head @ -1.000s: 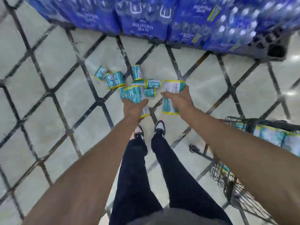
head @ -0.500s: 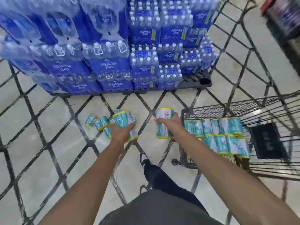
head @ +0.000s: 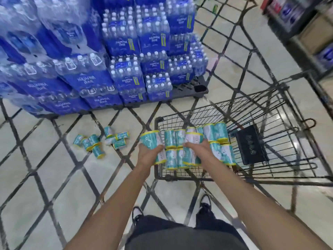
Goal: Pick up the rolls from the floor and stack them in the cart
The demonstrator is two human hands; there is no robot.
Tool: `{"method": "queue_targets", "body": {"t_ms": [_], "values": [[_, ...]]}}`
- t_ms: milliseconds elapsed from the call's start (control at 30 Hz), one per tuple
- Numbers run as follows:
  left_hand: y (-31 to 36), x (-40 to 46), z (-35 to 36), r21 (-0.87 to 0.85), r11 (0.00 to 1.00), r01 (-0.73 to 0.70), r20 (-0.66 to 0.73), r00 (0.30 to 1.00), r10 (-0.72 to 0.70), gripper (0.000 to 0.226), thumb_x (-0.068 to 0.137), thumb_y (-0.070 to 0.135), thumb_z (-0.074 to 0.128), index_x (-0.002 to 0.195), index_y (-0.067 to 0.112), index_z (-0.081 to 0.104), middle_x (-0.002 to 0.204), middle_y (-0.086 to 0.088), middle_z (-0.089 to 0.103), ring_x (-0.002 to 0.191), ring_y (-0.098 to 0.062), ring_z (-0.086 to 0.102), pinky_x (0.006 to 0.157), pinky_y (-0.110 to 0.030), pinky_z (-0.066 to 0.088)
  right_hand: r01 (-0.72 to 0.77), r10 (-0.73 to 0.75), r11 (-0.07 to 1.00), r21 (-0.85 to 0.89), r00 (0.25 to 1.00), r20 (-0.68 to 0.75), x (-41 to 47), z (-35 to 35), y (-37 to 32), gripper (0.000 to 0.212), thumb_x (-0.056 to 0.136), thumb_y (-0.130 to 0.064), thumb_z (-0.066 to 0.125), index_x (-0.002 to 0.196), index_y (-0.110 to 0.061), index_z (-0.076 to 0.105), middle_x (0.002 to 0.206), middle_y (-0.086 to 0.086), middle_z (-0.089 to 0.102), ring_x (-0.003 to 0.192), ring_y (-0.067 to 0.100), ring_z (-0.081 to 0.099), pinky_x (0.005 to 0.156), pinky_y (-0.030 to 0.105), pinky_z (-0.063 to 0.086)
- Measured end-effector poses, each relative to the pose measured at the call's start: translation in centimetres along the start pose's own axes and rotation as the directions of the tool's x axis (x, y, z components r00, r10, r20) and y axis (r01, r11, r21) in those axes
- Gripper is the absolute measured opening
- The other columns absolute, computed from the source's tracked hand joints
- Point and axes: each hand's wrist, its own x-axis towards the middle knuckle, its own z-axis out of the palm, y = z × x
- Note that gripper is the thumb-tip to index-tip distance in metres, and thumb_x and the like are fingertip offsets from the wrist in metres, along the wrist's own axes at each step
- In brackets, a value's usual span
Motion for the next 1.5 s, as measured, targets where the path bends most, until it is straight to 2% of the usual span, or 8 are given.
{"method": "queue_targets", "body": {"t_ms": [267, 433, 567, 667, 867, 1000, 1167, 1500], "values": [[-2.5, -0.7, 13.5, 0.088, 0.990, 0.109, 0.030, 0.993, -0.112, 0.061, 0.081, 0.024, 0.084, 0.123, 0.013, 0.041, 0.103, -0.001, 0.062, 0.084, -0.012, 0.063, 0.067, -0.028, 0.054, -0.154, 0.152, 0.988, -0.027, 0.987, -0.058, 4.7, -12.4, 5.6, 0.124, 0.071, -0.036, 0.092, 0.161, -0.015, 0.010, 0.162, 0.010, 0.033, 0.144, 0.032, 0.039, 0.115, 0.047, 0.038], [-6.2, 2.9, 17.3, 0.137, 0.966, 0.222, -0.003, 0.975, -0.223, 0.086, 0.067, 0.038, 0.090, 0.131, 0.013, 0.038, 0.118, -0.008, 0.064, 0.102, -0.024, 0.066, 0.094, -0.045, 0.056, -0.269, 0.261, 0.957, -0.107, 0.962, -0.083, 8.6, -14.3, 9.7, 0.125, 0.067, -0.040, 0.094, 0.159, -0.012, 0.013, 0.159, 0.013, 0.037, 0.140, 0.034, 0.044, 0.114, 0.046, 0.041], [-8.3, 6.4, 21.2, 0.199, 0.935, 0.294, 0.007, 0.954, -0.301, 0.134, 0.056, 0.056, 0.088, 0.156, 0.007, 0.013, 0.149, -0.016, 0.046, 0.134, -0.034, 0.049, 0.113, -0.046, 0.042, -0.332, 0.308, 0.926, -0.179, 0.939, -0.151, 13.0, -14.2, 12.0, 0.117, 0.063, -0.041, 0.094, 0.152, -0.012, 0.024, 0.150, 0.013, 0.048, 0.131, 0.033, 0.052, 0.108, 0.045, 0.046], [-8.5, 8.9, 24.8, 0.290, 0.924, 0.249, 0.023, 0.964, -0.267, 0.120, 0.081, 0.045, 0.081, 0.158, 0.000, 0.000, 0.162, -0.016, 0.025, 0.148, -0.030, 0.030, 0.120, -0.038, 0.029, -0.312, 0.277, 0.931, -0.189, 0.942, -0.187, 16.9, -13.7, 12.2, 0.113, 0.070, -0.035, 0.092, 0.154, -0.010, 0.021, 0.150, 0.012, 0.046, 0.135, 0.031, 0.050, 0.107, 0.037, 0.044], [-8.1, 12.8, 33.4, 0.395, 0.907, 0.148, 0.102, 0.974, -0.203, 0.115, 0.079, 0.050, 0.080, 0.154, -0.003, 0.011, 0.153, -0.019, 0.038, 0.139, -0.034, 0.042, 0.110, -0.043, 0.042, -0.290, 0.214, 0.926, -0.239, 0.929, -0.301, 23.7, -15.1, 11.8, 0.113, 0.060, -0.037, 0.094, 0.149, -0.008, 0.031, 0.137, 0.010, 0.057, 0.120, 0.025, 0.059, 0.102, 0.033, 0.049], [-8.0, 14.3, 37.1, 0.465, 0.866, 0.184, 0.084, 0.965, -0.250, 0.113, 0.084, 0.051, 0.074, 0.157, 0.003, 0.002, 0.159, -0.021, 0.026, 0.146, -0.037, 0.028, 0.114, -0.045, 0.032, -0.299, 0.199, 0.910, -0.288, 0.923, -0.330, 26.4, -16.7, 12.1, 0.116, 0.067, -0.036, 0.094, 0.154, -0.007, 0.023, 0.143, 0.008, 0.052, 0.131, 0.024, 0.052, 0.103, 0.030, 0.041], [-8.3, 14.4, 38.6, 0.508, 0.841, 0.183, 0.035, 0.972, -0.233, 0.109, 0.083, 0.055, 0.073, 0.157, 0.010, 0.007, 0.158, -0.019, 0.018, 0.145, -0.038, 0.021, 0.115, -0.045, 0.028, -0.308, 0.190, 0.893, -0.329, 0.919, -0.346, 27.5, -16.7, 13.4, 0.089, 0.069, -0.037, 0.090, 0.137, -0.014, 0.038, 0.132, 0.009, 0.056, 0.114, 0.024, 0.060, 0.095, 0.034, 0.051], [-8.0, 12.8, 36.5, 0.557, 0.821, 0.124, 0.068, 0.979, -0.194, 0.090, 0.090, 0.047, 0.067, 0.155, 0.013, 0.015, 0.158, -0.016, 0.020, 0.144, -0.036, 0.027, 0.109, -0.048, 0.035, -0.185, 0.095, 0.948, -0.261, 0.942, -0.322, 23.4, -18.4, 12.2, 0.069, 0.085, -0.019, 0.075, 0.143, -0.019, 0.039, 0.119, 0.003, 0.058, 0.100, 0.020, 0.065, 0.084, 0.036, 0.057]]}}
